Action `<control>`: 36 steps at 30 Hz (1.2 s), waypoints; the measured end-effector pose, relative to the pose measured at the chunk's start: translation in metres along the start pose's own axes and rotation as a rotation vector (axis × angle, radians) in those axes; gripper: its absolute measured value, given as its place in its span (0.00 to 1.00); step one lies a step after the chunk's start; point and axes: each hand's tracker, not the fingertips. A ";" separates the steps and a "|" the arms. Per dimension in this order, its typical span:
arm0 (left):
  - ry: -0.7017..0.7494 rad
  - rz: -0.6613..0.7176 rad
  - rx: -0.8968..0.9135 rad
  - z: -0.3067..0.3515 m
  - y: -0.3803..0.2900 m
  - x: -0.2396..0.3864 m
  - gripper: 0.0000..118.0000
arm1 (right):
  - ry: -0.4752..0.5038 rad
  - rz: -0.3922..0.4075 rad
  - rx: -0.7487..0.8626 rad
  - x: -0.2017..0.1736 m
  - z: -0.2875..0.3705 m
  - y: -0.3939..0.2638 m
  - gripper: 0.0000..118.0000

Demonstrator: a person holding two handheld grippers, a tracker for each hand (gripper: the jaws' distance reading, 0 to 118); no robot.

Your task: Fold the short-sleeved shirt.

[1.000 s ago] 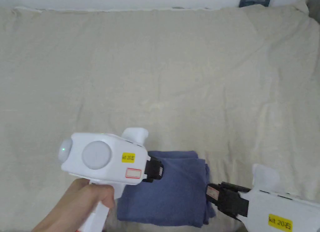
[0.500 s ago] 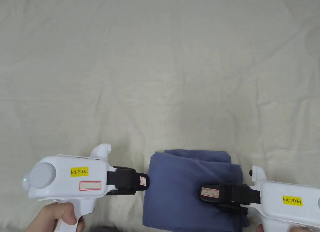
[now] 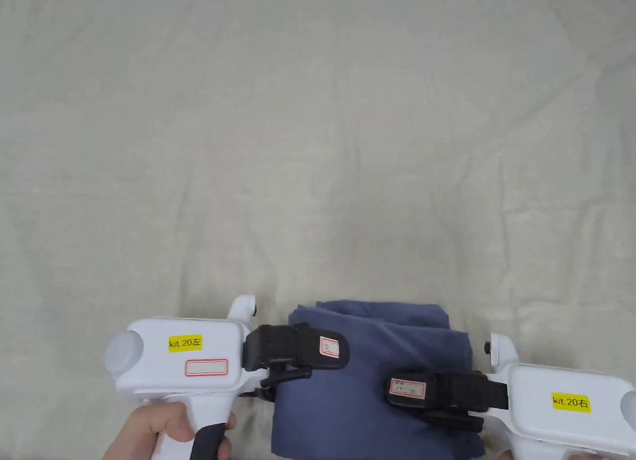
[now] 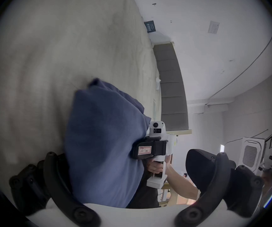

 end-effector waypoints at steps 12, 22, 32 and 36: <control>0.228 -0.078 -0.014 0.051 0.013 0.009 0.14 | -0.021 0.144 0.076 -0.061 0.019 -0.012 0.00; 0.663 -0.003 0.258 0.370 0.065 0.002 0.14 | -0.185 0.231 0.215 -0.120 0.011 0.020 0.00; 1.013 0.166 0.375 0.483 0.107 -0.003 0.46 | -0.265 0.222 0.272 -0.124 0.024 0.036 0.00; 1.074 0.030 0.379 0.461 0.100 0.018 0.94 | -0.270 0.188 0.291 -0.119 0.034 0.032 0.00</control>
